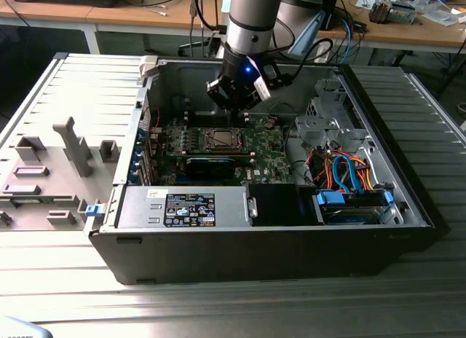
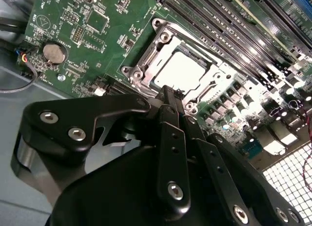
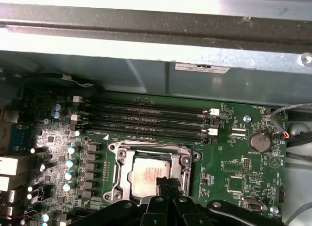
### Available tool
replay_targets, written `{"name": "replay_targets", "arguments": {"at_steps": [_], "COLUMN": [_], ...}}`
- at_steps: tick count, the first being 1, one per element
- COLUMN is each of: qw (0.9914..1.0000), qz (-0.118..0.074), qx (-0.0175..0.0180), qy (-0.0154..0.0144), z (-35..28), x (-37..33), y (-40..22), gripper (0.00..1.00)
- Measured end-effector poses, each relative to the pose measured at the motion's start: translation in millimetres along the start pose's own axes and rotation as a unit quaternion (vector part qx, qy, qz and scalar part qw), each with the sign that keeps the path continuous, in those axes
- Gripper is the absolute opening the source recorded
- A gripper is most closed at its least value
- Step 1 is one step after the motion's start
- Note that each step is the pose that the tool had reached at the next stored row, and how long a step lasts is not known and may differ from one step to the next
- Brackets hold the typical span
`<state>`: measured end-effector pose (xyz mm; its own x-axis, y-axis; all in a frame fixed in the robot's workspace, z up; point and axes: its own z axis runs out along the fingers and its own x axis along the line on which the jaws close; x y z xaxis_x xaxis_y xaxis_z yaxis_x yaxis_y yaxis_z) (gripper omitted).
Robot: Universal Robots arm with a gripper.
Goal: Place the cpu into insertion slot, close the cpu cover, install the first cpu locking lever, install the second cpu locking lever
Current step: 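Install the first cpu locking lever, then install the second cpu locking lever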
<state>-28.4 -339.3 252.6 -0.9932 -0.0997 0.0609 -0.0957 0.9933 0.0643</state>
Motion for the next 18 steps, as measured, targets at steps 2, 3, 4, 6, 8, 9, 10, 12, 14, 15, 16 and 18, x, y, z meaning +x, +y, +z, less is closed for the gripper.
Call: {"name": "replay_targets", "arguments": {"at_steps": [2,3,4,6,8,9,10,12,14,15,16,18], "qw": [1.0,1.0,1.0,1.0,1.0,1.0,1.0,1.0,1.0,0.99999,0.99996,0.99977], "qz": [0.0,0.0,0.0,0.0,0.0,0.0,0.0,0.0,0.0,0.0,-0.001,-0.001], "qx": [0.0001,0.0001,0.0001,0.0001,0.0002,0.0003,0.0003,0.0001,-0.0013,-0.0046,-0.0088,-0.0213], "qy": [0.0001,0.0001,0.0,0.0001,0.0001,0.0002,0.0002,0.0001,-0.0001,-0.0004,-0.0008,-0.002], "z": [-0.2,-0.2,-0.2,-0.3,-0.3,-0.5,-0.6,-0.6,-1.0,-1.1,-1.2,-1.0], "x": [0.0,0.0,0.0,0.0,0.1,0.2,0.2,0.6,1.2,1.6,1.9,2.7], "y": [0.0,0.0,0.0,0.0,0.0,-0.5,-1.4,-5.1,-11.5,-14.8,-17.7,-23.4], "gripper": [0.11,0.11,0.11,0.11,0.11,0.11,0.11,0.11,0.11,0.11,0.11,0.11]}}
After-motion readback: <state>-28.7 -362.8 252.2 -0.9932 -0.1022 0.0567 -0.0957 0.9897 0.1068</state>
